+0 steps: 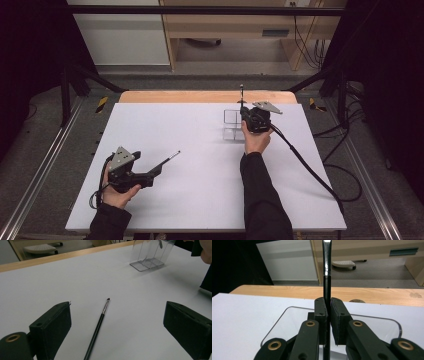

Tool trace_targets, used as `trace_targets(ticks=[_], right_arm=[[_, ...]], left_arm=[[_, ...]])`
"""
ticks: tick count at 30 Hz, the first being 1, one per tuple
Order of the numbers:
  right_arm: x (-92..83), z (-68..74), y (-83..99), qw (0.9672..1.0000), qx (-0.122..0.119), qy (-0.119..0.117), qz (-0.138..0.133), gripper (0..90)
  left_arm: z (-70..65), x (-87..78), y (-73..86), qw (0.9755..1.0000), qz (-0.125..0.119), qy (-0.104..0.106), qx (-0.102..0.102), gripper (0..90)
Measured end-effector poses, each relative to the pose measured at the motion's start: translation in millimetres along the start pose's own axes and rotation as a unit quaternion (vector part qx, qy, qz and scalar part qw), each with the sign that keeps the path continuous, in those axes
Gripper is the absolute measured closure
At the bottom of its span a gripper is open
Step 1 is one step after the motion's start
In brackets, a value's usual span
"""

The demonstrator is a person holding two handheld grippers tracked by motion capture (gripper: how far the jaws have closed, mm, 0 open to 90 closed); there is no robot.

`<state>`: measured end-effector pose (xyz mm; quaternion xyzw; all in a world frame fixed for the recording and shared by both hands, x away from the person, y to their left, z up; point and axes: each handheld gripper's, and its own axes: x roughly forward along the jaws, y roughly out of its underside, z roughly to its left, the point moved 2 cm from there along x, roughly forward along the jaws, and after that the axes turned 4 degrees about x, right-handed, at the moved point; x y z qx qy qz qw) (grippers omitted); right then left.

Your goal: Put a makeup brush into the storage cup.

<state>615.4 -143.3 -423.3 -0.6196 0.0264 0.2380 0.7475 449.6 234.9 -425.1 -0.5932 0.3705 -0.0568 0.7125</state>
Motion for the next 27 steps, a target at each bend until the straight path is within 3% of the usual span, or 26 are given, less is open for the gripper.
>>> trace_targets(ticks=[19,27], right_arm=[[-9.9,1.3,11.3,0.9994,-0.010,-0.011,0.032,83.2],[-32.7,5.3,9.0,0.9987,-0.025,-0.037,0.024,69.2]], left_arm=[[-1.3,1.0,0.2,1.0000,0.001,0.001,0.001,6.9],[-2.6,1.8,-0.1,1.0000,0.002,0.002,0.002,6.9]])
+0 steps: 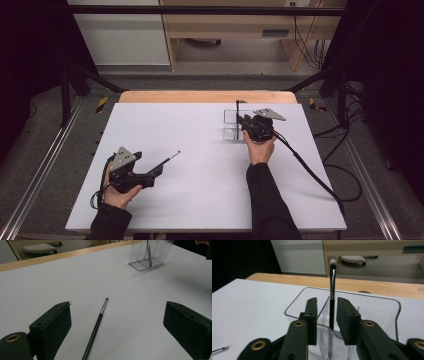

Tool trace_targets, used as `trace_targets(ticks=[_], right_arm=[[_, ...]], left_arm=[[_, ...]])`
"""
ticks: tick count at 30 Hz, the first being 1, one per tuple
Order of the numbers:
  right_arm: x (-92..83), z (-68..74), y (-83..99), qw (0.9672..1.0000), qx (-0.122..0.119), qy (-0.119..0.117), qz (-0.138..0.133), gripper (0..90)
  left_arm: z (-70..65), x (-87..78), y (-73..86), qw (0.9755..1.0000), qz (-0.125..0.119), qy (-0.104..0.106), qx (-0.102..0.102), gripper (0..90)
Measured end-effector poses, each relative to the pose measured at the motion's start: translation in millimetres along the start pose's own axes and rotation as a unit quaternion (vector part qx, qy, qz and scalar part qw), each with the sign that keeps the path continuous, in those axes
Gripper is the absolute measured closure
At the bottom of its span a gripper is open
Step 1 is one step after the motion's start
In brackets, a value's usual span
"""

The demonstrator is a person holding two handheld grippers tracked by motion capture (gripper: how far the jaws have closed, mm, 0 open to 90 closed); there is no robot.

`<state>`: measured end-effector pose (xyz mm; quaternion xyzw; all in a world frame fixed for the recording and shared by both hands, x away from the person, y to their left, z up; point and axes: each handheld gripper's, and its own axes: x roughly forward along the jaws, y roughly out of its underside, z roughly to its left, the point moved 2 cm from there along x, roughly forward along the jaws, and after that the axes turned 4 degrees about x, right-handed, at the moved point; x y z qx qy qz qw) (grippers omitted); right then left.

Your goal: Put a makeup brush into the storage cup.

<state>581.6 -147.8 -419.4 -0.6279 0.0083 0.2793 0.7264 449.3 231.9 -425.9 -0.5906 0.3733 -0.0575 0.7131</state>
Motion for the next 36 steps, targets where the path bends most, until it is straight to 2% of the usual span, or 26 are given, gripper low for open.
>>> trace_targets(ticks=[10,13,21,26,29,36], right_arm=[[-43.0,3.9,-0.1,0.9985,-0.024,-0.050,-0.002,49.8],[-55.1,3.3,0.4,0.9974,-0.017,-0.070,-0.002,43.8],[-79.9,0.5,6.7,0.9947,-0.022,-0.100,-0.002,30.6],[-91.2,0.4,12.2,0.9936,-0.028,-0.109,0.006,24.2],[-97.3,1.0,15.8,0.9936,-0.040,-0.105,0.011,18.9],[-110.6,-3.4,24.3,0.9933,-0.037,-0.108,0.013,11.1]], left_arm=[[-3.0,0.4,-1.0,1.0000,-0.001,0.003,0.003,6.9],[-3.5,0.8,-0.9,1.0000,0.000,0.002,0.004,6.9],[-4.7,3.0,0.3,1.0000,0.005,0.001,0.006,6.9],[-5.4,3.5,0.6,1.0000,0.006,0.001,0.007,6.7],[-5.5,3.5,0.6,1.0000,0.006,0.000,0.007,6.7],[-5.5,2.3,0.1,1.0000,0.005,-0.001,0.008,6.6]])
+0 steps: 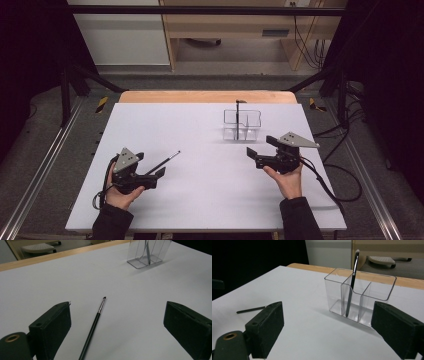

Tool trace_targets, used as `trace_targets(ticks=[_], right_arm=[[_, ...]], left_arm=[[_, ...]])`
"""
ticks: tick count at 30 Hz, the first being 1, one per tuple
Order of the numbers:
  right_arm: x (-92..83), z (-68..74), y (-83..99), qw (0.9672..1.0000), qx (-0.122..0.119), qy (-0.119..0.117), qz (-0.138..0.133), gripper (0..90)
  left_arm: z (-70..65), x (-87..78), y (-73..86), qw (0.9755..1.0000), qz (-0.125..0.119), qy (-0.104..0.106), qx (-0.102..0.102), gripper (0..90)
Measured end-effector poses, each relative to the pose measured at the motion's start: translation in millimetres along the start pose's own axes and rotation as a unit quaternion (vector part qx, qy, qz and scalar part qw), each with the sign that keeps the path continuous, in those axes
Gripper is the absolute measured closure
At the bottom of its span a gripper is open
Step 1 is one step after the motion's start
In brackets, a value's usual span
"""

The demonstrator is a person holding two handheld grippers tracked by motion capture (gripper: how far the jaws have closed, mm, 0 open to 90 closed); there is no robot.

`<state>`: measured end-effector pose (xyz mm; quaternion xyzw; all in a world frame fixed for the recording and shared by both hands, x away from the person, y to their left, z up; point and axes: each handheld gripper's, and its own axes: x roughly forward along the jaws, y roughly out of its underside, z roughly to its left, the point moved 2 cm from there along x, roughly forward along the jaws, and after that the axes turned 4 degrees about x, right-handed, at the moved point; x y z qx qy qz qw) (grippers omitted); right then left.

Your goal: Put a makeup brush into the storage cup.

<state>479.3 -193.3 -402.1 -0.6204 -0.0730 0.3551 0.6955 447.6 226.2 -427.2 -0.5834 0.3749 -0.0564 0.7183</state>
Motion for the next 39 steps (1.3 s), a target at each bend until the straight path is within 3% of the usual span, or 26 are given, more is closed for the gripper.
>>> trace_targets(ticks=[11,19,39], right_arm=[[-18.2,0.6,18.8,0.9999,-0.009,0.003,0.010,8.7],[-30.0,-0.7,25.1,1.0000,-0.008,0.004,0.001,8.3],[-36.2,-0.7,28.6,1.0000,-0.002,0.006,0.001,8.0]], left_arm=[[0.9,-0.5,-0.5,1.0000,-0.003,0.000,-0.001,6.2],[-0.2,-2.8,-2.0,1.0000,-0.007,0.000,0.001,6.2],[2.4,3.1,-8.2,0.9998,0.017,0.004,0.010,6.1]])
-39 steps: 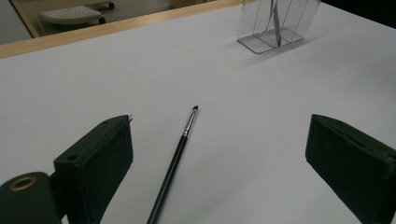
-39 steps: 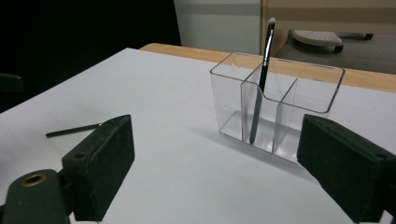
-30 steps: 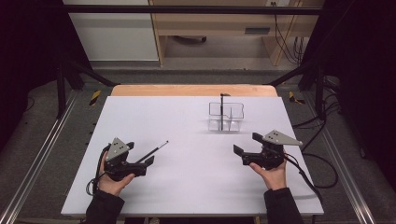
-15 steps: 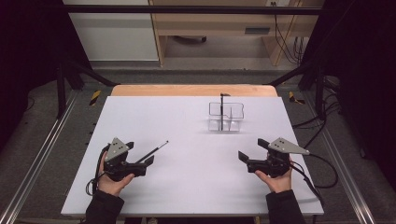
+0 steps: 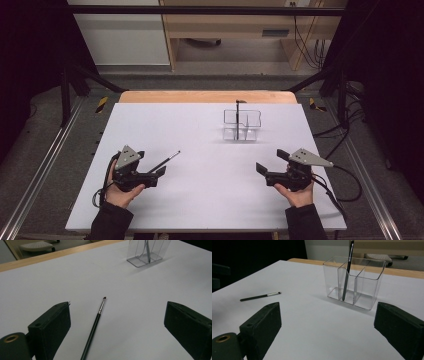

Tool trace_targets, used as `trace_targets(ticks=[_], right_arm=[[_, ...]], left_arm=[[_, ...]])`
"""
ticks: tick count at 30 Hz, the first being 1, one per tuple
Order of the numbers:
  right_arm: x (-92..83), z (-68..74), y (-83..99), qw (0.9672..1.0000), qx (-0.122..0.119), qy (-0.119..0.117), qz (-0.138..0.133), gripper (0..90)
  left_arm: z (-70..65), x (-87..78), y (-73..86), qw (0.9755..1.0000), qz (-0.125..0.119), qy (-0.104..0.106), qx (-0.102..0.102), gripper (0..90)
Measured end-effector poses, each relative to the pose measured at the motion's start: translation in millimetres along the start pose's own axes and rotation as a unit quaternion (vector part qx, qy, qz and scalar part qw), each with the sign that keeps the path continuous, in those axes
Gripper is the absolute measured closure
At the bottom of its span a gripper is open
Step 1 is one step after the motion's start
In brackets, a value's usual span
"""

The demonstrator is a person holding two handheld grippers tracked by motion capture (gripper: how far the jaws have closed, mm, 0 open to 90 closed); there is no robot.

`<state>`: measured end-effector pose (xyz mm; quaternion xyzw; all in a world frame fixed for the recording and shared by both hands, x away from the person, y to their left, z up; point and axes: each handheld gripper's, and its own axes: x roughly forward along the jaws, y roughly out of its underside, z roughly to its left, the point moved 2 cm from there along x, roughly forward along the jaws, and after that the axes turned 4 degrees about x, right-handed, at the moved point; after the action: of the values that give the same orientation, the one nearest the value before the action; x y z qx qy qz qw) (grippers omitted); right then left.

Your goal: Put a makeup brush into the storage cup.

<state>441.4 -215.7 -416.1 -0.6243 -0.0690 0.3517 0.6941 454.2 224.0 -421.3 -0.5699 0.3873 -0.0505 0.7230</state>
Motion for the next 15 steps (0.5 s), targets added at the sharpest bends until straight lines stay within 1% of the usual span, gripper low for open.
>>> trace_targets(ticks=[4,5,7,9,10,15], right_arm=[[0.1,-0.6,-0.2,1.0000,-0.002,0.008,0.005,7.5],[0.1,-0.4,-0.4,0.9999,-0.003,0.008,0.006,7.5],[0.1,0.8,-0.9,0.9999,-0.004,0.009,0.007,7.6],[0.2,1.9,-1.8,0.9999,-0.005,0.008,0.007,7.6],[0.1,2.0,-2.1,0.9999,-0.006,0.009,0.009,7.5],[1.5,1.7,-1.9,0.9998,-0.007,0.008,0.016,7.6]], left_arm=[[2.4,0.0,-5.8,1.0000,0.007,-0.001,0.005,6.0],[3.3,-0.9,-6.8,0.9999,0.011,-0.003,0.008,6.0],[4.5,-1.3,-7.6,0.9999,0.013,-0.002,0.009,6.0],[6.6,-0.9,-8.6,0.9997,0.021,-0.003,0.012,6.0],[7.4,-0.3,-9.4,0.9997,0.022,-0.003,0.011,6.0],[10.1,3.7,-11.9,0.9991,0.038,-0.002,0.020,6.0]])
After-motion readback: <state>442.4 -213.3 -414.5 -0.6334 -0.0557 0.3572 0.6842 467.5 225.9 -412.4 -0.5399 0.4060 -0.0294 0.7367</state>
